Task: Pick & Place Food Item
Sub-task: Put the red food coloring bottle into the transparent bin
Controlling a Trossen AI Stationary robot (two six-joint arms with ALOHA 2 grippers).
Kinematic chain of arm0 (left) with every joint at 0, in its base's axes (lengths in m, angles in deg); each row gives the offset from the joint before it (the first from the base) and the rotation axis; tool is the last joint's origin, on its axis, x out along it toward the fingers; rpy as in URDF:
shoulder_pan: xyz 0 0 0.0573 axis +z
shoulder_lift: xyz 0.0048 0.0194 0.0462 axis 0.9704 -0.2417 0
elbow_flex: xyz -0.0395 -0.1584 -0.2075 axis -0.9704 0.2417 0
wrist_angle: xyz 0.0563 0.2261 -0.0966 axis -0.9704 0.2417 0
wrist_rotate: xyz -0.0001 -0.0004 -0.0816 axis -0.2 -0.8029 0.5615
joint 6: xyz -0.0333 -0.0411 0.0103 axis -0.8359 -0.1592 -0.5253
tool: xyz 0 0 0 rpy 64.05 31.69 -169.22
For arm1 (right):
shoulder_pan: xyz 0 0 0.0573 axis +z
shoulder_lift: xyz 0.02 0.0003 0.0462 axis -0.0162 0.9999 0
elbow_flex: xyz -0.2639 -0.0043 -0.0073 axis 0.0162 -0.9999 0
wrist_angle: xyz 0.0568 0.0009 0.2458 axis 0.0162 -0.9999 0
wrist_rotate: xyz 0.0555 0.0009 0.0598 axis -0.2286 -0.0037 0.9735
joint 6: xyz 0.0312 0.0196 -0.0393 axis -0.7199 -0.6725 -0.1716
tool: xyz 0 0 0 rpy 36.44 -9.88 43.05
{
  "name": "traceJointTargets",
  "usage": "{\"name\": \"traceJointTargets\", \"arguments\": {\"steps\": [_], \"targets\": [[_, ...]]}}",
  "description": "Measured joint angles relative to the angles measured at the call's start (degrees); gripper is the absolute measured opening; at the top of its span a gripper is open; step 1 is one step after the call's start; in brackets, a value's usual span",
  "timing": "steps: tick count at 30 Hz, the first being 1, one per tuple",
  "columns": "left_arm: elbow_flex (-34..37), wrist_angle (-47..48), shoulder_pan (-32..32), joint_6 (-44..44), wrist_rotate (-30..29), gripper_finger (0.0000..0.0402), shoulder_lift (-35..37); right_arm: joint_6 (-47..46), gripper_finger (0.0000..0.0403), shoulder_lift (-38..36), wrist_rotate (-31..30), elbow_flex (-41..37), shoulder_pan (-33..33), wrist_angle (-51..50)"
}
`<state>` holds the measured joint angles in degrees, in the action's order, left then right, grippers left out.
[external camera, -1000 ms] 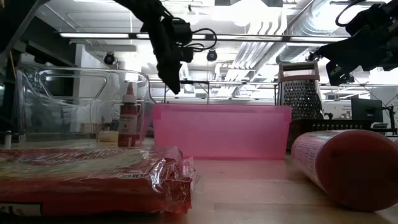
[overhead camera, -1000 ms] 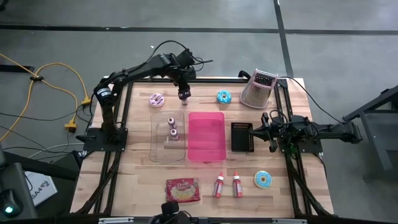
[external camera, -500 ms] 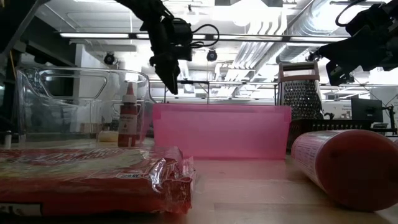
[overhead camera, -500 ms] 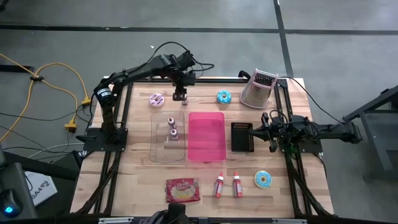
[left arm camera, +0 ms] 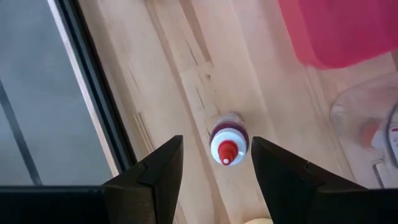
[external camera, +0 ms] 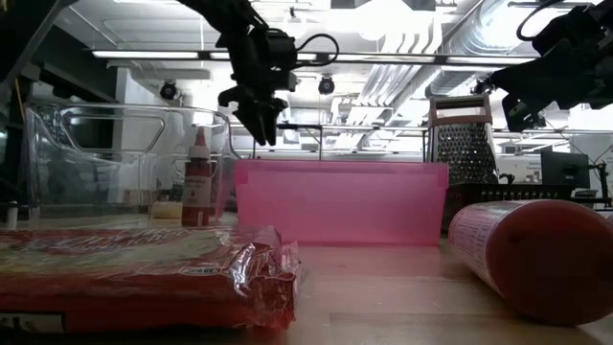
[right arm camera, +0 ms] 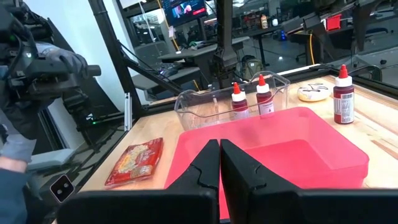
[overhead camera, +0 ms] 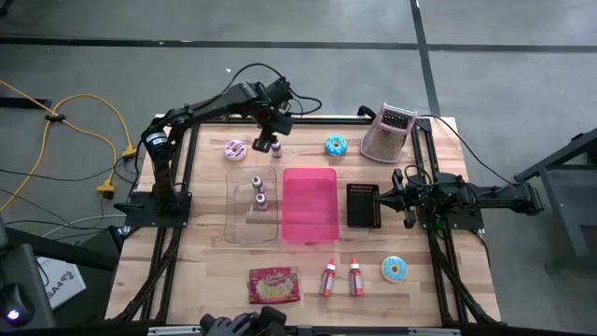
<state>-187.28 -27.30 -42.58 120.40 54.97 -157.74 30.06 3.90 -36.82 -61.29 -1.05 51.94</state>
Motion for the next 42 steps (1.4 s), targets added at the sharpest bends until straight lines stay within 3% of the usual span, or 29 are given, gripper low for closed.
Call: {"name": "traceJointTargets", "arguments": {"steps": [27,42], "targets": [[0.05,2.35,-0.31,2.53,-0.06,0.0182,-7.22,0.01,0.0002,0.01,-0.09,0.0,0.0,0.0],[0.05,2.83,1.01,2.33,-0.19,0.0182,-7.28,0.02,0.0002,0.0,-0.09,-0.01,0.0,0.0]]}}
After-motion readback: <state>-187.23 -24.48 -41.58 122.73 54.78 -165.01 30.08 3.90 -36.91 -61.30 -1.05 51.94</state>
